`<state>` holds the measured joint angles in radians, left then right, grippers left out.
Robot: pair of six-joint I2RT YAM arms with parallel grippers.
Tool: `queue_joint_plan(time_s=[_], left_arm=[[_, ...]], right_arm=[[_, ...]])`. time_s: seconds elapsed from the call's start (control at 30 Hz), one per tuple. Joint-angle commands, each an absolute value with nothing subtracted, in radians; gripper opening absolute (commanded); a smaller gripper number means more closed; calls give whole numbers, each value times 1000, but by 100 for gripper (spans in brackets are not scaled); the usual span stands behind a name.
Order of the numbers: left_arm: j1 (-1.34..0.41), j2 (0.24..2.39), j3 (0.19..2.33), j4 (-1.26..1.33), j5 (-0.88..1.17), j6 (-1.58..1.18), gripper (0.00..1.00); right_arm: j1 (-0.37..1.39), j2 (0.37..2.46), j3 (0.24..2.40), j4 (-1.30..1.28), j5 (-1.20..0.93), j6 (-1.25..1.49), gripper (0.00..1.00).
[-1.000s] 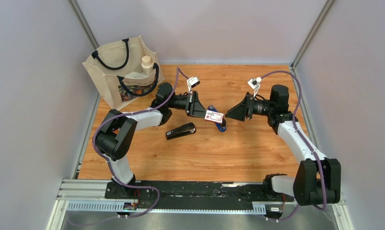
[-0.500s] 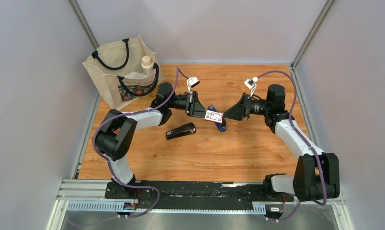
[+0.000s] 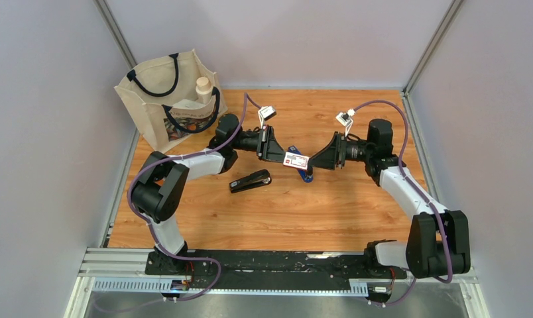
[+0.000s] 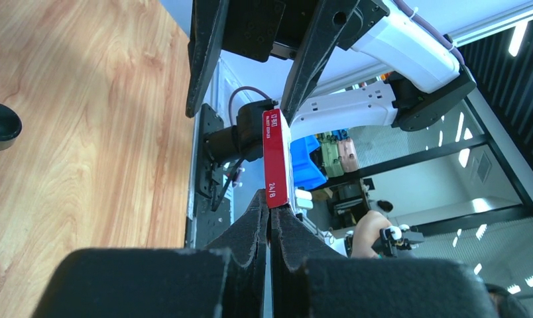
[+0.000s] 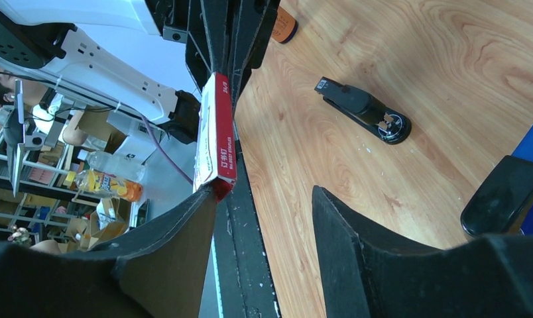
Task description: Load the staples into the stapler
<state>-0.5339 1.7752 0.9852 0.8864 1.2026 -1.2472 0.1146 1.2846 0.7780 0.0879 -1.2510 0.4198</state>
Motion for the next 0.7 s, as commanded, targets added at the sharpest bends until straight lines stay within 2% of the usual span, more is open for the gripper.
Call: queue_joint_plan(time_s=[0.0,0.67], left_arm=[[-525,1720,1022,913,1203,-1219,0],[-526,1721,1003,877,1178,-1157,0]], right_arm=[[117,1272,769,112,-1270,400,58],[163,1367,825,227,-1313,577,55]])
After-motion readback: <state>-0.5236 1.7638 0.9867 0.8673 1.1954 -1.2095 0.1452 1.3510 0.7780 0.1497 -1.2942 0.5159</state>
